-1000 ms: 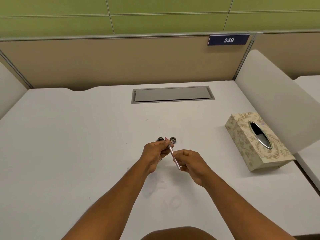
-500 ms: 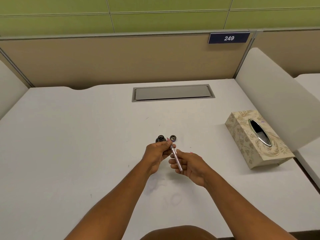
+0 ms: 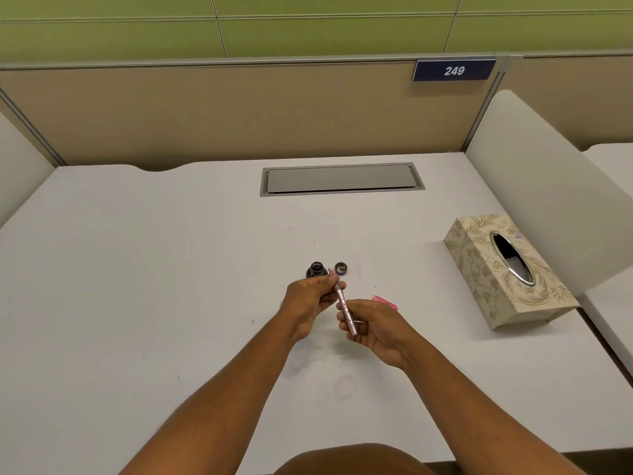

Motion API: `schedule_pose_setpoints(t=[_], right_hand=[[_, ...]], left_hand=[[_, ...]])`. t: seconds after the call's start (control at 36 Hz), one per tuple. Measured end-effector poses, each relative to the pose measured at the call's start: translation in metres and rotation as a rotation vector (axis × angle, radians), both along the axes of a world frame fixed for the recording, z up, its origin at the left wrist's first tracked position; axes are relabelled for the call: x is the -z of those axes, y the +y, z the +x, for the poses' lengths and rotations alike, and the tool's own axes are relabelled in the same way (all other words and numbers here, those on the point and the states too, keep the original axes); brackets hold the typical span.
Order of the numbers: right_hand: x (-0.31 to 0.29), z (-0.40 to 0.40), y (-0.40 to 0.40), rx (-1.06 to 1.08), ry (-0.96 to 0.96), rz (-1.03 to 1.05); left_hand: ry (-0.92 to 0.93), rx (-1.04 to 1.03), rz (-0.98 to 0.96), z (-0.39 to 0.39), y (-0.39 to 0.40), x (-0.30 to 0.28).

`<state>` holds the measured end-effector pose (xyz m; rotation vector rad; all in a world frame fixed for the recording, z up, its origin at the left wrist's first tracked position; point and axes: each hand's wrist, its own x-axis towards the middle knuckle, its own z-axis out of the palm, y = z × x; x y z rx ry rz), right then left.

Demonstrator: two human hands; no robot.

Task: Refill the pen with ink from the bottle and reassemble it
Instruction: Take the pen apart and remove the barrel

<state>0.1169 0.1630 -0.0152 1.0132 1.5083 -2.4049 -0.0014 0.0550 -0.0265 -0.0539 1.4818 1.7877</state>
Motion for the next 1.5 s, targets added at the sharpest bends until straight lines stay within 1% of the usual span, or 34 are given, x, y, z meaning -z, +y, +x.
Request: schedule_pose_setpoints(t=[0.25, 0.36, 0.81, 0.89, 1.06, 1.31, 1.42, 1.5], right_hand=[[-0.004, 0.004, 0.002, -0.015, 0.003, -0.02], [-0.006, 0.004, 0.0, -0.035, -0.006, 0.019], [-0.001, 0.009, 0.001, -0.041, -0.017, 0.057], [-0.001, 0.011, 0.002, -0.071, -0.02, 0.098], [-0.002, 0.021, 0.005, -0.173, -0.021, 0.254], [0.001, 0.045, 0.015, -0.275, -0.065, 0.376], [0.003, 0.05, 0.02, -0.276, -0.086, 0.453], [0.011, 0.049, 0.022, -0.222, -0.115, 0.55]], left_hand=[[-0.012, 0.001, 0.02, 0.002, 0.0, -0.002], [-0.003, 0.006, 0.008, 0.003, 0.001, -0.002], [-0.033, -0.02, 0.008, 0.004, -0.001, -0.001], [-0.041, -0.049, 0.004, 0.002, -0.002, 0.0], [-0.088, -0.104, 0.02, -0.001, -0.005, 0.002], [-0.104, -0.152, 0.018, -0.002, -0.01, 0.008], [-0.109, -0.166, 0.018, -0.003, -0.011, 0.009], [-0.117, -0.159, 0.019, -0.002, -0.012, 0.008]])
